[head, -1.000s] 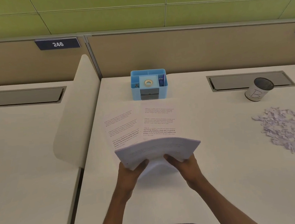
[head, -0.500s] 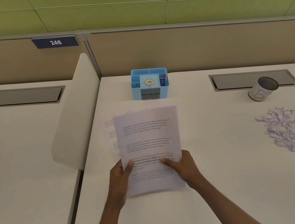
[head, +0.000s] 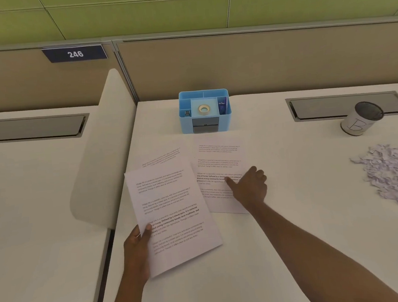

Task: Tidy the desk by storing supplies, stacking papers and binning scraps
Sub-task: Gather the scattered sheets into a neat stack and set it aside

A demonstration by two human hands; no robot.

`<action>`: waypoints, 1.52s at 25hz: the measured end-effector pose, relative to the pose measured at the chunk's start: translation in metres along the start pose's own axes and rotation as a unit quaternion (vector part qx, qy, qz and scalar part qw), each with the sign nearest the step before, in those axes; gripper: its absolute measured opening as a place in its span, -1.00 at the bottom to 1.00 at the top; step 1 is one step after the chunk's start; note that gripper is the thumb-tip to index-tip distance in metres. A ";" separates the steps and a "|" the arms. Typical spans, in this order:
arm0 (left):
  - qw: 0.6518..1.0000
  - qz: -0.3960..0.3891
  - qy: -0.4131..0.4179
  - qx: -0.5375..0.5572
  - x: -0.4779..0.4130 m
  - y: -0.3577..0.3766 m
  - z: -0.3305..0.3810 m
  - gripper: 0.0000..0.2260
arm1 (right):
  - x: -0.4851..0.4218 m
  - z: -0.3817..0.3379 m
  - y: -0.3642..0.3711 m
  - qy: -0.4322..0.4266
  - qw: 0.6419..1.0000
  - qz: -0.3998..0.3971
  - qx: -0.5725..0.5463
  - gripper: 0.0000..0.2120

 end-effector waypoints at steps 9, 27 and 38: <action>0.998 -0.007 0.024 -0.053 -0.004 0.006 -0.005 -0.82 | -0.001 -0.011 0.011 0.023 0.999 -0.025 0.022 -0.16; 0.997 0.003 -0.030 -0.066 -0.008 0.005 -0.006 -0.82 | 0.038 -0.005 -0.091 0.016 0.880 -0.138 -0.454 -0.70; 0.996 0.007 -0.045 -0.082 -0.006 0.005 -0.004 -0.72 | 0.102 -0.018 0.002 -0.005 0.845 -0.320 -0.429 -0.53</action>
Point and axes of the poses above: each hand's wrist, its own x-axis away from the middle knuckle, its own y-axis out of the palm, z = x × y, the point moved 4 cm from there along -x, towards the middle knuckle, and after that the axes turned 8 degrees about -x, right-handed, at the moved point
